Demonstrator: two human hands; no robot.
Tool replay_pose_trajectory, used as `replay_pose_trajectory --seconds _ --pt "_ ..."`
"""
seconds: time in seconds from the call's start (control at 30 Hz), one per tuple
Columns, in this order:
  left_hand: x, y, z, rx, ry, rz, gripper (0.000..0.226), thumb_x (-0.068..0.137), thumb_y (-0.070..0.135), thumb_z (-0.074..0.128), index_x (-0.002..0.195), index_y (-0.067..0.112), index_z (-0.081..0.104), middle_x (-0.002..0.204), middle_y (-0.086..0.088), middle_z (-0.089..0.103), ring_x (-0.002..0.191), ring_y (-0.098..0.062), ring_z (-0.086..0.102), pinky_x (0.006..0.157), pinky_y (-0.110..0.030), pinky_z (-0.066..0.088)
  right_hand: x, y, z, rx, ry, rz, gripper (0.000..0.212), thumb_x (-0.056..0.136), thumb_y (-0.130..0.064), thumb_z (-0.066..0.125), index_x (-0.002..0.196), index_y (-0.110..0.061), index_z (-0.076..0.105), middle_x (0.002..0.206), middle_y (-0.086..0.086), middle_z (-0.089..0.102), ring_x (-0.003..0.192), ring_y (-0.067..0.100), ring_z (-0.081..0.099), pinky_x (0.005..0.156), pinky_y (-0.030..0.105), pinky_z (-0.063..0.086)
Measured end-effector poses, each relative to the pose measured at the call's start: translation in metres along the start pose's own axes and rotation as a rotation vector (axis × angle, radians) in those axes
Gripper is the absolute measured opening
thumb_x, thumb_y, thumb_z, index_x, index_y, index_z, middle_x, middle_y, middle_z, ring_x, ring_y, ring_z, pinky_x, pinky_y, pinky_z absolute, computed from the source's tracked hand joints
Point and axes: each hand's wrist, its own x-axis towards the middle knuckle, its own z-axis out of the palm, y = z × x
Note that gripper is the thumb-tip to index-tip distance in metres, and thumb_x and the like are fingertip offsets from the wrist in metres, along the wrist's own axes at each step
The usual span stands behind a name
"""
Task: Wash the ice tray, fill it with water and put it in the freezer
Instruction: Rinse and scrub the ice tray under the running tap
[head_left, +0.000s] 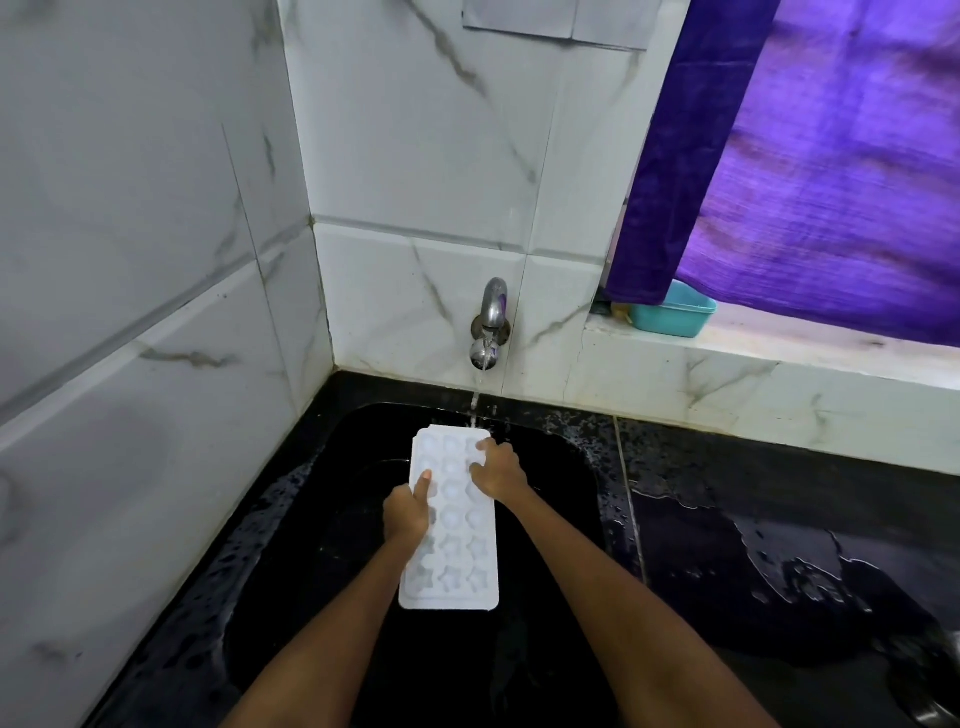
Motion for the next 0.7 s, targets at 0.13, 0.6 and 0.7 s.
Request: replay_pose_trajectory --seconds 0.13,0.6,0.7 --pt "-0.003 0.008 0.005 -0.026 -0.013 0.003 0.055 0.098 0.04 0.044 0.098 -0.011 0.064 0.101 -0.025 0.068 0.095 -0.037 0.065 0.08 -0.035 0.049 -0.005 0.006 -0.003 0.005 -0.046 -0.017 0.053 0.095 -0.049 0.042 0.142 -0.028 0.031 0.144 0.017 0.027 0.136 0.036 0.025 0.107 0.044 0.032" --pt "0.009 0.031 -0.003 -0.079 0.025 0.024 0.056 0.097 0.041 0.045 0.095 -0.012 0.065 0.094 -0.024 0.068 0.095 -0.039 0.065 0.083 -0.038 0.05 0.0 -0.02 -0.034 -0.189 0.053 -0.061 0.056 0.092 -0.056 0.041 0.139 -0.026 0.035 0.145 0.019 0.026 0.14 0.036 0.014 0.107 0.056 0.03" --pt "0.01 0.034 -0.008 -0.068 0.043 0.014 0.056 0.097 0.042 0.044 0.097 -0.011 0.064 0.097 -0.024 0.068 0.096 -0.039 0.065 0.08 -0.034 0.049 -0.001 -0.02 -0.035 -0.191 -0.014 -0.081 0.062 0.089 -0.062 0.041 0.143 -0.032 0.028 0.15 0.021 0.017 0.144 0.038 0.002 0.11 0.06 0.025"
